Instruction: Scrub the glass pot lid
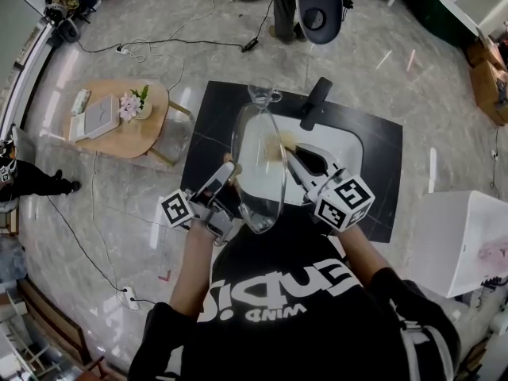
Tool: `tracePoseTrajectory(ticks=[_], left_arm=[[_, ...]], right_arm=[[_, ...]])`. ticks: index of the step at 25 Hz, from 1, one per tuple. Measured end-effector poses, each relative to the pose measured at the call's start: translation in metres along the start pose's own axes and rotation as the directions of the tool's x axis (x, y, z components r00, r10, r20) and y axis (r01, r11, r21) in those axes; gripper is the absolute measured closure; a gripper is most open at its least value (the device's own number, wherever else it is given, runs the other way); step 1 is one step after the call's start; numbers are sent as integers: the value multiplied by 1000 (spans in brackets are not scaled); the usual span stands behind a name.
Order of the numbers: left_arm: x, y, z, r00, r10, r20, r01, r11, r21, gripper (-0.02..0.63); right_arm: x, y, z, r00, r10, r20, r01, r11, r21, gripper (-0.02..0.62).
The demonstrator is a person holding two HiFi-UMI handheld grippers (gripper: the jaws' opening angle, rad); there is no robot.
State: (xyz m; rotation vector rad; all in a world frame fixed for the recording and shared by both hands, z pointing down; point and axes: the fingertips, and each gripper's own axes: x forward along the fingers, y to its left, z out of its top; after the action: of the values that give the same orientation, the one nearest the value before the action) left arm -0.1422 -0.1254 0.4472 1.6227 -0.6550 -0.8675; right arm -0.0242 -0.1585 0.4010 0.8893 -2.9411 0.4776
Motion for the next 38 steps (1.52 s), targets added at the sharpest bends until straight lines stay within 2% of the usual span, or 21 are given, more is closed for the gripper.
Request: tracePoseTrajectory(ticks=[11, 22, 38], left_arm=[[2, -8, 0, 998, -64, 11, 65, 997, -47, 430], [8, -23, -10, 991, -133, -8, 132, 987, -93, 430], [13, -41, -21, 979, -203, -11, 200, 970, -140, 430]], right_arm=[[16, 3, 14, 1000, 24, 5, -23, 998, -60, 558], [34, -5, 19, 1000, 11, -6, -12, 996, -89, 558], [63, -31, -10, 996, -37, -84, 30, 997, -77, 558]])
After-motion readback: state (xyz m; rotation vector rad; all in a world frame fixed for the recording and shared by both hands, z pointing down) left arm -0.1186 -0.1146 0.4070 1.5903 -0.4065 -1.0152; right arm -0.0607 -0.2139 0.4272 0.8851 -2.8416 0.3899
